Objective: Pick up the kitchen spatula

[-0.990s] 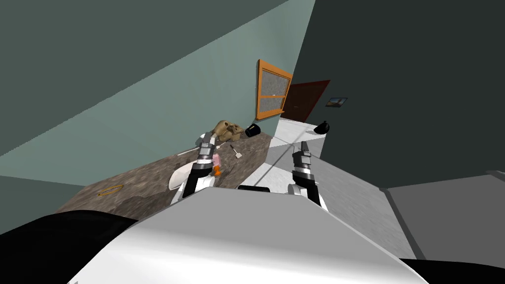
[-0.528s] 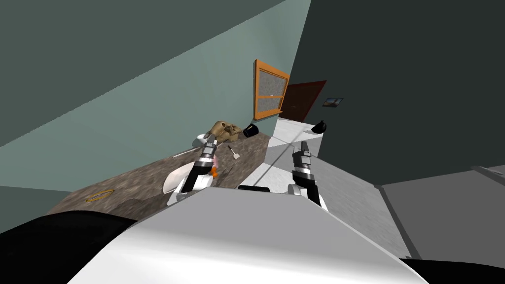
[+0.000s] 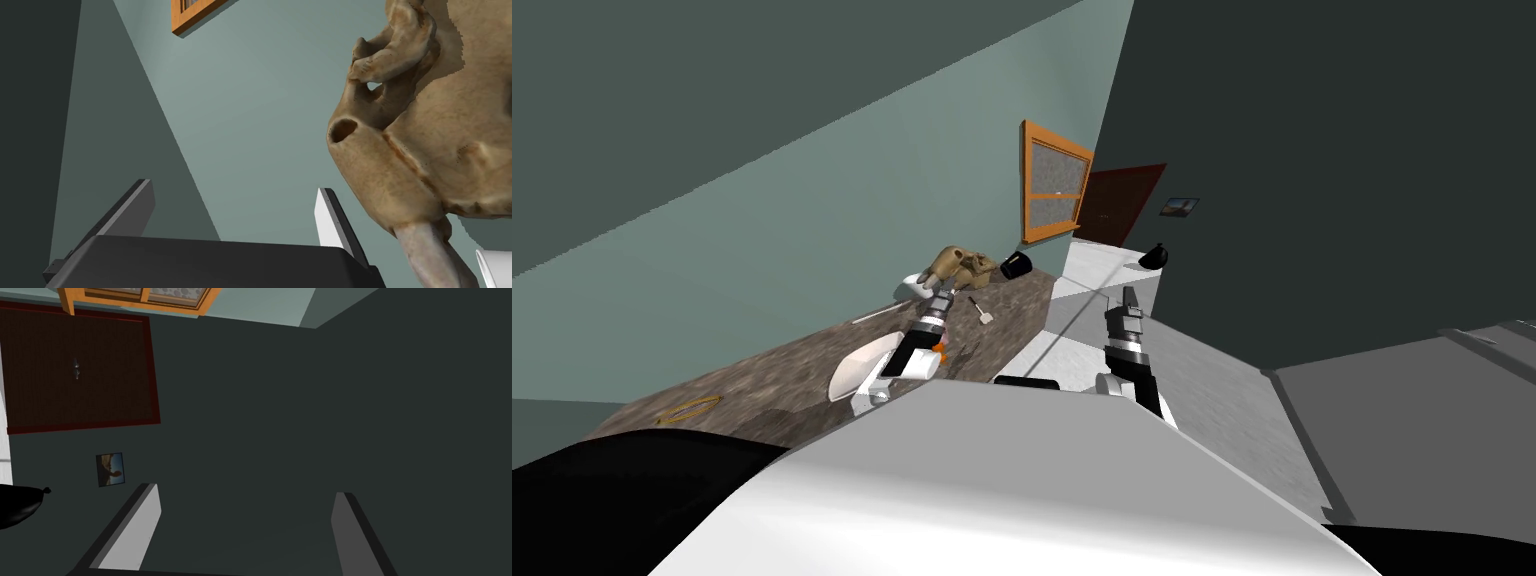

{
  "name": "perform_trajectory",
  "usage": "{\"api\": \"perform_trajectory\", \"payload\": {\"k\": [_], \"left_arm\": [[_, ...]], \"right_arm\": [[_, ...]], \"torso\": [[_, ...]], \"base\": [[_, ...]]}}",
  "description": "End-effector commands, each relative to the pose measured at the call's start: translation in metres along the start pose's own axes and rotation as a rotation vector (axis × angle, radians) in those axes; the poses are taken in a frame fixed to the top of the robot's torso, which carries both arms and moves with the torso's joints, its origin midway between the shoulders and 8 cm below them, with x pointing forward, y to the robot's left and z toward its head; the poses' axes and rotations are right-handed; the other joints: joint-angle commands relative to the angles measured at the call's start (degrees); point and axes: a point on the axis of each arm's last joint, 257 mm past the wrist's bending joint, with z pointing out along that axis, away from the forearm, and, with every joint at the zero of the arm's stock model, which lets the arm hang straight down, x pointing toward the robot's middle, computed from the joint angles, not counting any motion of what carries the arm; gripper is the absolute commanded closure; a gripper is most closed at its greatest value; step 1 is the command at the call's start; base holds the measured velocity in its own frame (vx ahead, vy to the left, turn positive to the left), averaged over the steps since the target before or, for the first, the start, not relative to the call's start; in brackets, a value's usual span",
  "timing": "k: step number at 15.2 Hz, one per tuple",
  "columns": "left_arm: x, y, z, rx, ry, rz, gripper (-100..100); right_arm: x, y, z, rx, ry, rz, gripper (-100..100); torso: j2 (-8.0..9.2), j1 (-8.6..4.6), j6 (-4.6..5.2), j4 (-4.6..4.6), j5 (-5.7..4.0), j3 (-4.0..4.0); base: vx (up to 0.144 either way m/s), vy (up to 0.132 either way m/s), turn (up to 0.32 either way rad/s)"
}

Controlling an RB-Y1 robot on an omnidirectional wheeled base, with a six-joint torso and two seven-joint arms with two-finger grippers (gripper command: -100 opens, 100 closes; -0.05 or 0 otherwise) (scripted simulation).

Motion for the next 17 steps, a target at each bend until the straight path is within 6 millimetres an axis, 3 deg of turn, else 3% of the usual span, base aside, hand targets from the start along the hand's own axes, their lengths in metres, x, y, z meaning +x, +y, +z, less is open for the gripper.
{"api": "perform_trajectory", "payload": {"k": [1, 4, 7, 8, 10, 17], "left_arm": [[0.002, 0.01, 0.002, -0.031, 0.012, 0.006, -100], [0.004, 0.042, 0.007, -0.116, 0.059, 0.042, -100], [0.006, 0.05, 0.006, -0.147, 0.068, 0.042, -100], [0.006, 0.065, 0.008, -0.188, 0.089, 0.061, -100], [0.007, 0.071, 0.007, -0.208, 0.096, 0.061, -100], [0.003, 0.124, 0.007, -0.364, 0.167, 0.12, -100]], "right_arm": [[0.0, 0.0, 0.0, 0.0, 0.0, 0.0, 0], [0.0, 0.0, 0.0, 0.0, 0.0, 0.0, 0], [0.0, 0.0, 0.0, 0.0, 0.0, 0.0, 0], [0.0, 0.0, 0.0, 0.0, 0.0, 0.0, 0], [0.0, 0.0, 0.0, 0.0, 0.0, 0.0, 0], [0.0, 0.0, 0.0, 0.0, 0.0, 0.0, 0]], "torso": [[0.0, 0.0, 0.0, 0.0, 0.0, 0.0], [0.0, -0.02, 0.01, 0.0, 0.0, 0.0], [-0.01, -0.05, -0.01, 0.0, -0.01, -0.01], [0.01, 0.0, -0.01, 0.0, 0.0, 0.01], [0.01, 0.0, 0.01, 0.0, 0.0, 0.0], [-0.01, -0.03, -0.01, 0.0, -0.01, -0.01]], "base": [[0.014, -0.023, -0.014], [0.017, -0.037, -0.059], [0.019, -0.033, -0.027], [0.013, -0.027, -0.05], [0.015, -0.028, -0.044], [0.02, -0.034, -0.047]]}}
